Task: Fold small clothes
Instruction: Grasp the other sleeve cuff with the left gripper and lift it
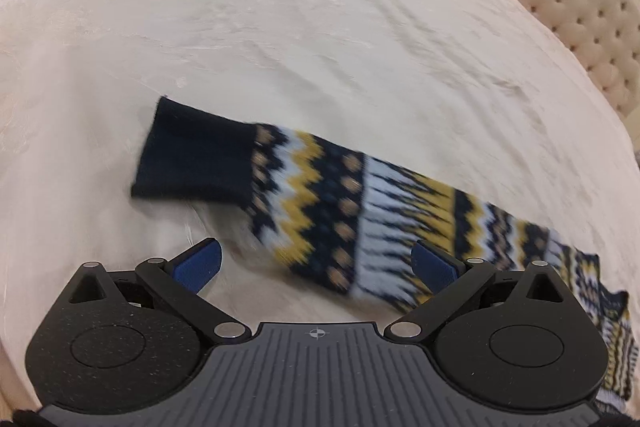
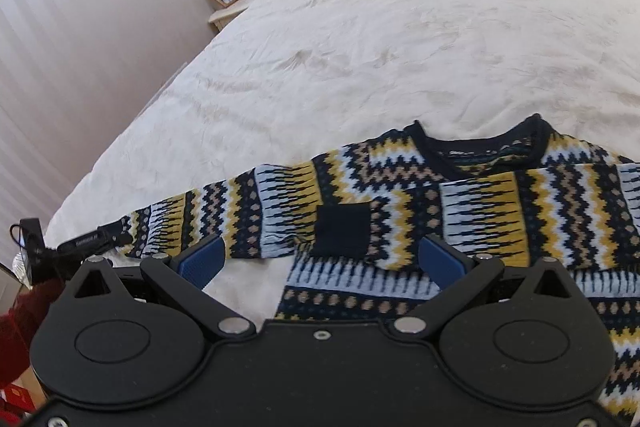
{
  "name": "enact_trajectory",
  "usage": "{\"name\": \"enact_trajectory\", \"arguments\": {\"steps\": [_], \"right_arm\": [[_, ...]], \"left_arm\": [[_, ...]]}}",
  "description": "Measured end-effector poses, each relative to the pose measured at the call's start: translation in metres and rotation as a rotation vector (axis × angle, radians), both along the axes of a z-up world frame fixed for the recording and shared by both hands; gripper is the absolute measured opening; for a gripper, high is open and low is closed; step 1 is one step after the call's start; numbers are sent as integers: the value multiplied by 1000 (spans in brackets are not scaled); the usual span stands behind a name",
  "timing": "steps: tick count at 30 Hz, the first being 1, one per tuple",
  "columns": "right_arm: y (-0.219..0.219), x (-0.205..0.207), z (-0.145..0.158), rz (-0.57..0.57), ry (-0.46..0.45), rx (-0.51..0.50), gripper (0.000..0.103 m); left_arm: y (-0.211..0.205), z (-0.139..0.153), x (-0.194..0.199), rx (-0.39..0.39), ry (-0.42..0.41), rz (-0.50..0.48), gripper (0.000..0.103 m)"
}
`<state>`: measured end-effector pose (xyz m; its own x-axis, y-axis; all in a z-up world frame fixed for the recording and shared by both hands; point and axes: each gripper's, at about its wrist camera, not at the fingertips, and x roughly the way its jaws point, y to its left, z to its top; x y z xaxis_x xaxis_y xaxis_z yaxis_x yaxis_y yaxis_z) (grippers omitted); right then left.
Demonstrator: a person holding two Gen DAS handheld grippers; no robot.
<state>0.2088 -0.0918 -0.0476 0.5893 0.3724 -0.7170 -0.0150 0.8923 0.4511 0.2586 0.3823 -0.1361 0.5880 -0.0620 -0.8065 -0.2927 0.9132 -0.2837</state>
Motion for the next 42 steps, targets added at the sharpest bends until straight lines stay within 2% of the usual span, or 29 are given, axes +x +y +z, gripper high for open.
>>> {"name": "enact_trajectory", "arguments": {"steps": [12, 18, 19, 20, 22, 23, 24, 26, 28, 32, 37, 42], "right_arm": [[22, 6, 3, -16, 67, -62, 103], [30, 14, 4, -2, 76, -77, 103], [31, 15, 4, 5, 78, -79, 103], [32, 15, 4, 11, 78, -80, 103], [34, 17, 3, 19, 80, -80, 103], [35, 18, 3, 21, 79, -78, 103], [36, 18, 2, 23, 80, -74, 103], [37, 18, 0, 28, 83, -67, 103], [38, 18, -2, 38, 90, -58, 103], [38, 15, -5, 41, 93, -42, 103], [32, 7, -10, 35, 91, -23, 103], [19, -6, -15, 17, 81, -3, 103]], "left_arm": [[24, -32, 30, -68, 24, 16, 103], [35, -36, 20, -144, -28, 82, 100], [36, -35, 19, -141, -25, 83, 95], [36, -33, 18, -130, -23, 83, 84], [37, -29, 15, -90, -24, 101, 26], [41, -27, 11, -95, -29, 111, 11], [46, -26, 8, -131, -37, 118, 5], [51, -19, 0, -161, -73, 133, 5], [46, -4, -2, -121, -98, 110, 5], [33, 29, -5, -107, -163, 55, 5], [3, 67, -1, -110, -253, -21, 5], [-40, 91, 8, -126, -317, -103, 5]]}}
